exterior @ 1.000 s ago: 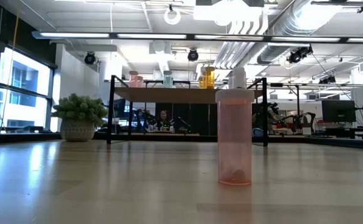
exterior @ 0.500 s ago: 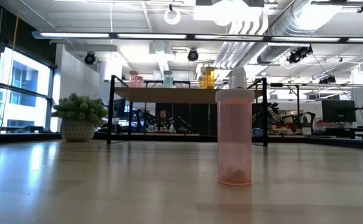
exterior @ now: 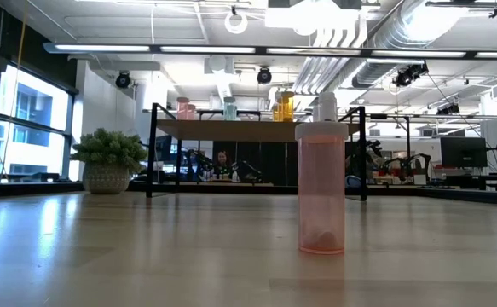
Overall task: Pick and place medicine bottles onto shelf by color
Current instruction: Put the blue pill bottle on the shelf aligned with the other blue pill bottles
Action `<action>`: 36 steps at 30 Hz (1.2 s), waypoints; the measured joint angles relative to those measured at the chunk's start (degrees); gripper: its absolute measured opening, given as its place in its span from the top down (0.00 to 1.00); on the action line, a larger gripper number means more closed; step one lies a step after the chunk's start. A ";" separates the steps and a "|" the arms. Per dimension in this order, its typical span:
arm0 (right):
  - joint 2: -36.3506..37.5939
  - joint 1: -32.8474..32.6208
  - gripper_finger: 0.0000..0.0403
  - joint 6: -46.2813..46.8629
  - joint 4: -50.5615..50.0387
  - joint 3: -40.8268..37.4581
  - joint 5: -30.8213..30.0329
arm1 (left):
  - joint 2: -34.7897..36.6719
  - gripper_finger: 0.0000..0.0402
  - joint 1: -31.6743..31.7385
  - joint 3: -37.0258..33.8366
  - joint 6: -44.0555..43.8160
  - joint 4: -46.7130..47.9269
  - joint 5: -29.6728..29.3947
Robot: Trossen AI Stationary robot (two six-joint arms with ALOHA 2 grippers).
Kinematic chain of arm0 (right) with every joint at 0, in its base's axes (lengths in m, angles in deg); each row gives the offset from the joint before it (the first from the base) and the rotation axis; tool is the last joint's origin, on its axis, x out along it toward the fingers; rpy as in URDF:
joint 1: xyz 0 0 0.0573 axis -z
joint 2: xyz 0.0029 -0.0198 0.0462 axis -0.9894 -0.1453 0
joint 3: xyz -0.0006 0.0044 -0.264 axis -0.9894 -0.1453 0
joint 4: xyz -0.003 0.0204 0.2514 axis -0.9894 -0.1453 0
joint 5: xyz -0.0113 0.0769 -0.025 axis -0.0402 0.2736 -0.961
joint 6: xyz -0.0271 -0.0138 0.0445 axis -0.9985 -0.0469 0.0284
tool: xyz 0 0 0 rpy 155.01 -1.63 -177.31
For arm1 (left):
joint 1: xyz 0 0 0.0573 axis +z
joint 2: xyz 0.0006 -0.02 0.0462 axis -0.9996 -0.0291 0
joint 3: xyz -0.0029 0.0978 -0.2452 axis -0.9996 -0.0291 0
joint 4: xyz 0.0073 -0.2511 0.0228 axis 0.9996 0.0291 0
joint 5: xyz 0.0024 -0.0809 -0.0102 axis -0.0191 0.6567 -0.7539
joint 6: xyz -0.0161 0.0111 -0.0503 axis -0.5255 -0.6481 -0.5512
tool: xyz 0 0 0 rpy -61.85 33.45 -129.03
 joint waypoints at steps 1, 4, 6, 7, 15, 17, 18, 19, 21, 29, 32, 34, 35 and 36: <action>0.27 0.25 0.55 -0.02 -1.00 0.00 -0.85 | 0.00 0.77 0.00 0.00 0.71 0.79 -1.22; 1.48 1.35 0.50 -0.16 -3.61 0.00 -2.55 | -0.04 0.77 0.00 -0.04 2.25 2.37 -3.65; 2.34 2.31 0.48 -0.49 -5.42 0.06 -3.51 | -0.03 0.77 0.00 -0.04 2.67 3.53 -4.67; 2.80 2.77 0.48 -1.02 -6.71 0.05 -4.42 | -0.04 0.77 0.02 -0.02 3.02 4.29 -5.84; 4.97 6.28 0.47 -6.61 -14.00 0.15 -8.99 | 0.00 0.77 0.93 -0.04 3.03 15.21 -13.12; 4.85 7.14 0.47 -7.86 -16.34 0.10 -9.05 | -0.37 0.78 1.27 -0.04 2.63 18.30 -13.41; 4.76 7.50 0.47 -8.57 -16.84 0.09 -9.01 | -0.68 0.78 1.25 -0.04 2.78 19.62 -13.48; 4.54 7.82 0.47 -9.18 -17.52 0.09 -9.01 | -0.92 0.78 1.25 -0.04 2.99 21.40 -13.51; 4.16 8.26 0.47 -10.74 -19.20 0.09 -9.05 | -1.42 0.78 1.26 -0.09 2.99 23.66 -13.49; 0.94 8.15 0.47 -15.38 -23.14 0.09 -7.34 | -5.90 0.78 1.62 -0.09 0.47 26.43 -13.69; 0.11 8.13 0.47 -16.50 -25.60 0.04 -7.34 | -8.07 0.78 1.83 -0.09 0.42 26.46 -13.46; -0.24 8.15 0.47 -16.49 -26.15 0.04 -7.34 | -9.27 0.78 1.97 -0.07 -0.01 25.57 -13.49; -0.37 8.15 0.47 -16.43 -26.23 0.04 -7.32 | -9.88 0.78 2.14 -0.07 -0.01 24.97 -13.49; -0.48 8.13 0.47 -16.37 -26.66 0.04 -7.32 | -10.41 0.78 2.34 -0.07 -0.02 24.90 -13.50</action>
